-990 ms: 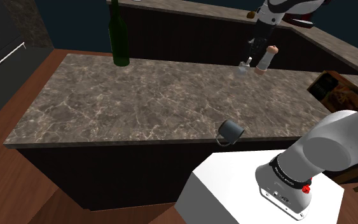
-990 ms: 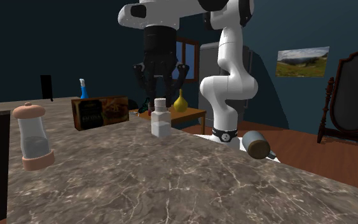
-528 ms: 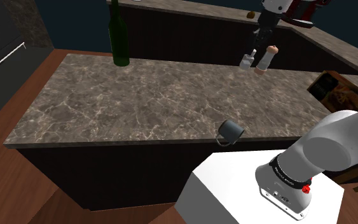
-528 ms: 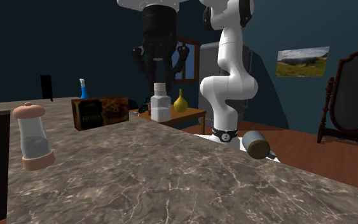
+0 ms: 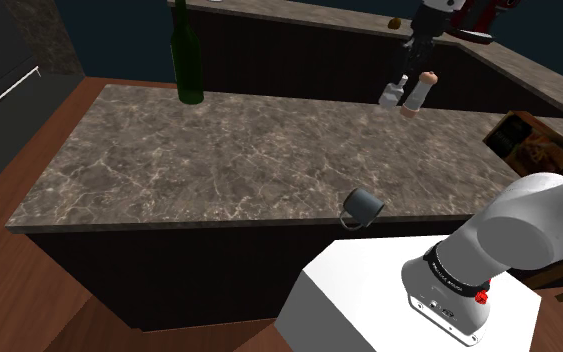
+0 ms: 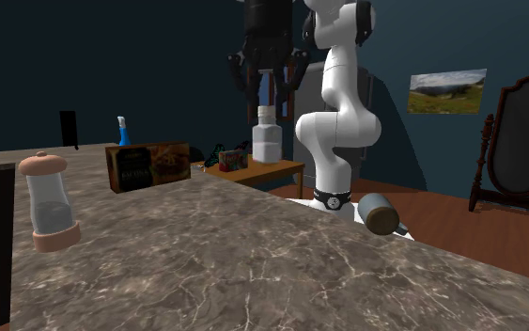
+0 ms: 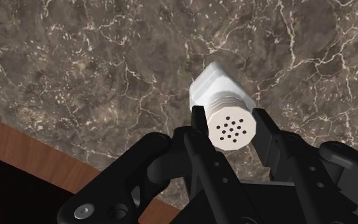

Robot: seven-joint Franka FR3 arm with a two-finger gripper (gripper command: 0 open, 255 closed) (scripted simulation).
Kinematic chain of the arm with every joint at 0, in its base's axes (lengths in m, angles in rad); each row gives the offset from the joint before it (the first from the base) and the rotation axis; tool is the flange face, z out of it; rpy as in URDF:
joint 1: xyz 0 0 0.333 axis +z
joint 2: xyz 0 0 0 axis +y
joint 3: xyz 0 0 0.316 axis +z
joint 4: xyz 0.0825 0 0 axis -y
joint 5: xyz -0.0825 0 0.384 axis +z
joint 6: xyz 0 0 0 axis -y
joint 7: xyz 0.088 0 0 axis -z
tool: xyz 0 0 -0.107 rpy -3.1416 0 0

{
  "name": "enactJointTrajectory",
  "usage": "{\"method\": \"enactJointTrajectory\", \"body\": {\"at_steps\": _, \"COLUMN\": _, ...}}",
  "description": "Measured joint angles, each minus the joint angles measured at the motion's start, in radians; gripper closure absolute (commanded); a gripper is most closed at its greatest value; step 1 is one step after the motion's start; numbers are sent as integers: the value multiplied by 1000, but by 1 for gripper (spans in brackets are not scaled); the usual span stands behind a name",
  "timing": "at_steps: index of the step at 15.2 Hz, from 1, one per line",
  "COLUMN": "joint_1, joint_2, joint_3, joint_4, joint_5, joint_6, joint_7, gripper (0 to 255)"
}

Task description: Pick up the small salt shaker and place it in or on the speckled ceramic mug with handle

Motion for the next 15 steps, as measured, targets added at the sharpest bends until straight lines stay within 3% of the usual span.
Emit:
{"method": "enactJointTrajectory", "body": {"at_steps": 7, "joint_1": 31, "joint_2": -204, "joint_3": 121, "joint_4": -133, "joint_5": 36, "joint_6": -78, "joint_7": 137, "gripper": 255}}
{"method": "enactJointTrajectory", "body": {"at_steps": 15, "joint_1": 91, "joint_2": -362, "joint_3": 275, "joint_4": -192, "joint_5": 137, "joint_6": -180, "joint_7": 303, "gripper": 255}}
